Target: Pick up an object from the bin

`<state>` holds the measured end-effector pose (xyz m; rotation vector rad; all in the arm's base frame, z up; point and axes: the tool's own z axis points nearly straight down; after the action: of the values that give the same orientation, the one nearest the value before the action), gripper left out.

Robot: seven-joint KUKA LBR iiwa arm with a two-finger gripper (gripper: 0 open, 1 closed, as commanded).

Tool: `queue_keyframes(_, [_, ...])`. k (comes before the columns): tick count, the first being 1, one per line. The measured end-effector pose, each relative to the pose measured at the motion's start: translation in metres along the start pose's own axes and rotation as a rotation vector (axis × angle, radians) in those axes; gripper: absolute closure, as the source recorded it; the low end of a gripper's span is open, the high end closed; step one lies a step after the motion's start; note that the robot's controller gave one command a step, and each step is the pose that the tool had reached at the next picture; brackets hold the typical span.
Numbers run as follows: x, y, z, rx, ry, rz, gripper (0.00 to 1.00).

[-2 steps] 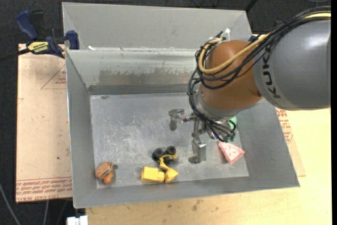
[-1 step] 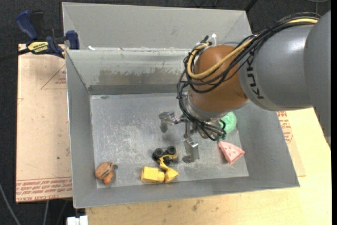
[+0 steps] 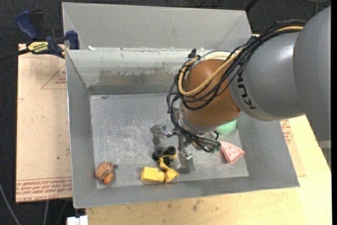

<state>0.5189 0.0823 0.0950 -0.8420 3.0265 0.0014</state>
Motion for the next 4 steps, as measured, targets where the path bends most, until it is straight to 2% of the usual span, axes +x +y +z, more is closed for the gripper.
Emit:
queue_keyframes(1, [-0.041,-0.011,0.024,0.001,-0.005,-0.200,1.00])
queue_keyframes(2, [-0.041,-0.011,0.024,0.001,-0.005,-0.200,1.00])
queue_keyframes(3, [-0.039,-0.016,-0.067,0.000,-0.003,-0.200,1.00])
queue_keyframes(4, [-0.039,-0.016,-0.067,0.000,-0.003,-0.200,1.00])
